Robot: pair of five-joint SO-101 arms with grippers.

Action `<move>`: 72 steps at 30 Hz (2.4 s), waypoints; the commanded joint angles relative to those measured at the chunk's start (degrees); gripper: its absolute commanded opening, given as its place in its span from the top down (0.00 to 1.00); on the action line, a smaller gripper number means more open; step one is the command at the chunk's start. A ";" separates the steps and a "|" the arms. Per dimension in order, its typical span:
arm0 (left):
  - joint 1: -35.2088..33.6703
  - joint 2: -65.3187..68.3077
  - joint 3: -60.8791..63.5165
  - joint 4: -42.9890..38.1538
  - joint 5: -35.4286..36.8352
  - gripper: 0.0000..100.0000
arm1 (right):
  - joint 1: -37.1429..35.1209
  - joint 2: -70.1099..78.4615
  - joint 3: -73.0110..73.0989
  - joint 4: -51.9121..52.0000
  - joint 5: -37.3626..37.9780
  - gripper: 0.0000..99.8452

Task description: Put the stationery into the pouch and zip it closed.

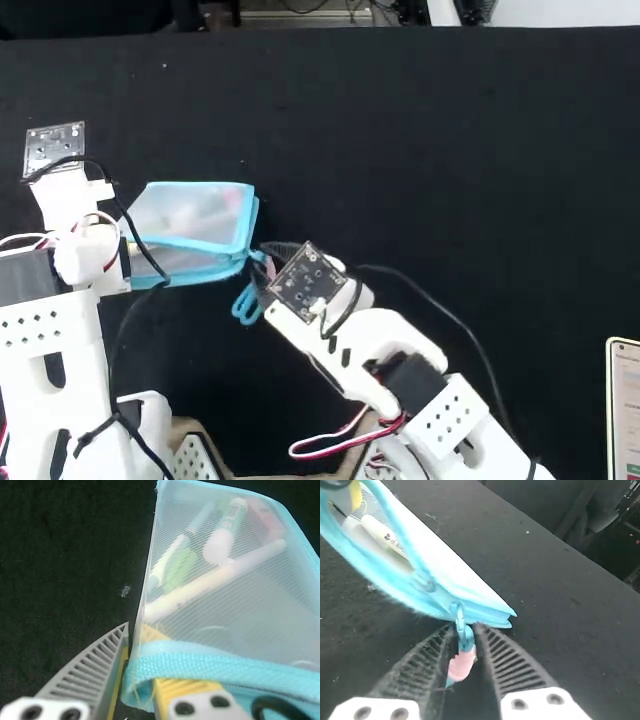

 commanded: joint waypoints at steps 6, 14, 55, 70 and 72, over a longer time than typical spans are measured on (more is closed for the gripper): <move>-1.01 0.09 -1.45 0.18 0.00 0.96 | 0.35 -0.22 1.63 -2.37 0.44 0.85; -1.01 0.09 -1.19 0.18 0.00 0.96 | -1.93 11.65 -1.10 -8.35 0.44 0.85; 2.51 0.88 -18.07 -0.18 0.26 0.86 | 4.31 22.11 -51.38 24.44 3.69 0.99; -2.59 0.09 -37.05 0.35 0.44 0.83 | 4.31 41.80 -73.63 27.87 6.86 0.99; -5.58 0.09 -38.20 1.93 0.18 0.83 | 4.31 44.35 -75.38 27.87 6.86 0.99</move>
